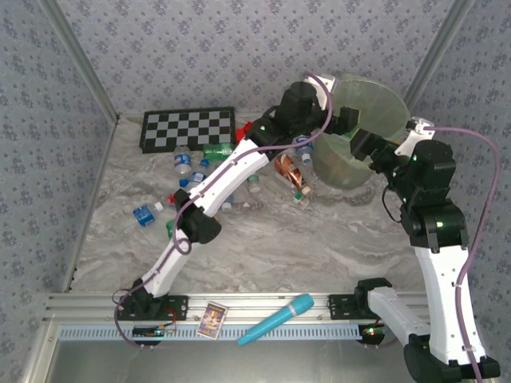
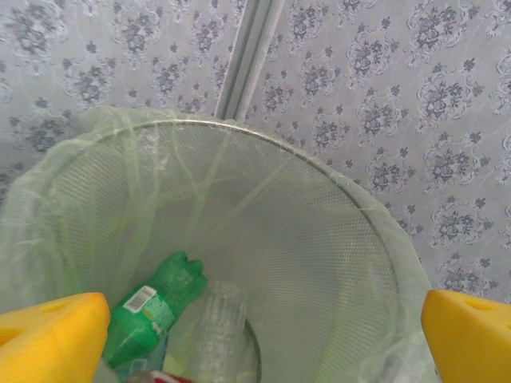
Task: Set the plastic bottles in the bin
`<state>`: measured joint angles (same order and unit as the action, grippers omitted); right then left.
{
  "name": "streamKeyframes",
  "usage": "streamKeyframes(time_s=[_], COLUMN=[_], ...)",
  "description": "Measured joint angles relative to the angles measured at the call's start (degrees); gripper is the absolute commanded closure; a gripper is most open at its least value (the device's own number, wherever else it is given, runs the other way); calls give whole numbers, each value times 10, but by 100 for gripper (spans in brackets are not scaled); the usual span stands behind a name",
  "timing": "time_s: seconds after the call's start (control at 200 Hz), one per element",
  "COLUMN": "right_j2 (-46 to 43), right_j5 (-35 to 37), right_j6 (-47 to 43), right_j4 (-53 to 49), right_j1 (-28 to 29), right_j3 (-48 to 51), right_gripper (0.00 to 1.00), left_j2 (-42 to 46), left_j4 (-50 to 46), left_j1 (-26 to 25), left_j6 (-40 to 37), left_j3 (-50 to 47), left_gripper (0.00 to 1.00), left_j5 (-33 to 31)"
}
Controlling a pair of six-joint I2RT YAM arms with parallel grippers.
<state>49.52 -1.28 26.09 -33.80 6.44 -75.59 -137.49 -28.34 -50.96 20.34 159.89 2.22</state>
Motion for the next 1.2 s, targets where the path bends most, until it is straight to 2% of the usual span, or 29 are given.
streamKeyframes(time_s=[0.185, 0.315, 0.465, 0.67, 0.81, 0.985, 1.199], right_j2=[5, 22, 50, 88, 113, 165, 254], right_j5=[-12, -24, -25, -2, 5, 5, 5], right_j6=[0, 0, -1, -33, -61, -95, -131], right_j4=[28, 41, 45, 42, 31, 7, -14], right_j1=[0, 3, 30, 110, 153, 194, 240], right_j3=[13, 15, 15, 15, 16, 20, 46], right_gripper=[0, 0, 0, 0, 0, 1, 1], left_j2=[61, 126, 223, 402, 520, 660, 767], left_j4=[-64, -90, -89, -26, -2, 12, -6], left_j1=[20, 36, 53, 89, 131, 146, 146], left_j6=[-18, -23, -16, 13, 43, 82, 144], left_j3=[-11, -78, -236, -567, -737, -880, -982], left_gripper=[0, 0, 0, 0, 0, 0, 1], left_j5=[-32, -68, -111, -150, -169, -197, -212])
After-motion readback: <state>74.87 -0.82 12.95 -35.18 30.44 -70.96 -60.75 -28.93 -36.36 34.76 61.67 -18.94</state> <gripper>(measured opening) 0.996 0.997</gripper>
